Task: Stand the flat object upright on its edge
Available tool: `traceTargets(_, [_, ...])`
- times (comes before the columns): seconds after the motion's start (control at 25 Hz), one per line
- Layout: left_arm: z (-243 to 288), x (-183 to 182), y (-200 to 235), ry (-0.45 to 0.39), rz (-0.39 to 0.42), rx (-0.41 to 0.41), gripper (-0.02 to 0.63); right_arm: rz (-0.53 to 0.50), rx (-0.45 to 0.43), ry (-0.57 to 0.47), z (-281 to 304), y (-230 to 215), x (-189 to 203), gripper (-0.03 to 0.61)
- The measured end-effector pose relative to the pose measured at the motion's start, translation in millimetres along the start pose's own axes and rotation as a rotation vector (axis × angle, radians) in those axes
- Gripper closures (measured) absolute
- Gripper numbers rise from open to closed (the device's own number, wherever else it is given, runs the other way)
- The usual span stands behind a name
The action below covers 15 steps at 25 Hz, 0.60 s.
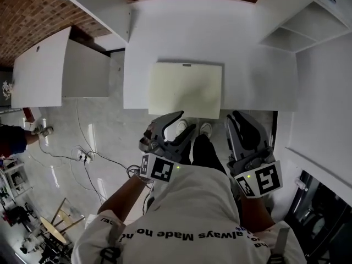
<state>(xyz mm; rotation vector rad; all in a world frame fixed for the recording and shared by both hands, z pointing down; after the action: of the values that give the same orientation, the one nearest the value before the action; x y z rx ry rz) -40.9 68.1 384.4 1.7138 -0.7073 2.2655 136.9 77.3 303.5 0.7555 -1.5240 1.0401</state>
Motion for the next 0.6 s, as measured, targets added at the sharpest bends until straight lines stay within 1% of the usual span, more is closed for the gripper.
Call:
traceTargets(0.08, [8, 22, -10, 0.056, 0.056, 0.028, 0.398, 0.005, 0.005, 0.007, 0, -3, 7, 0.529])
traceTargets(0.28, [30, 79, -36, 0.197, 0.320, 0.085, 0.359, 0.020, 0.014, 0.032, -2, -14, 29, 0.526])
traceTargets(0.4, [38, 114, -51, 0.275, 0.441, 0.106, 0.339, 0.035, 0.017, 0.054, -4, -19, 45, 0.523])
traceTargets(0.52, [46, 143, -61, 0.298, 0.511, 0.089, 0.332, 0.051, 0.021, 0.067, -6, -24, 59, 0.522])
traceTargets(0.6, [50, 160, -64, 0.321, 0.588, 0.084, 0.316, 0.060, 0.023, 0.069, -6, -27, 67, 0.522])
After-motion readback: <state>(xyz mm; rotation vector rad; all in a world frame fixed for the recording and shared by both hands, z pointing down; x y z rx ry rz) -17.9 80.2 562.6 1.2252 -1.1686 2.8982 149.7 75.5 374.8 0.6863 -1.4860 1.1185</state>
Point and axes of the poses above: the fingertips, and each gripper's own axes: z forward along the fingers, y to its left, x out of its underside, the point moved 7 cm from there along -z, backward along the fingers, and after that the axes turned 14 degrees about -y, right-handed, at the moved point
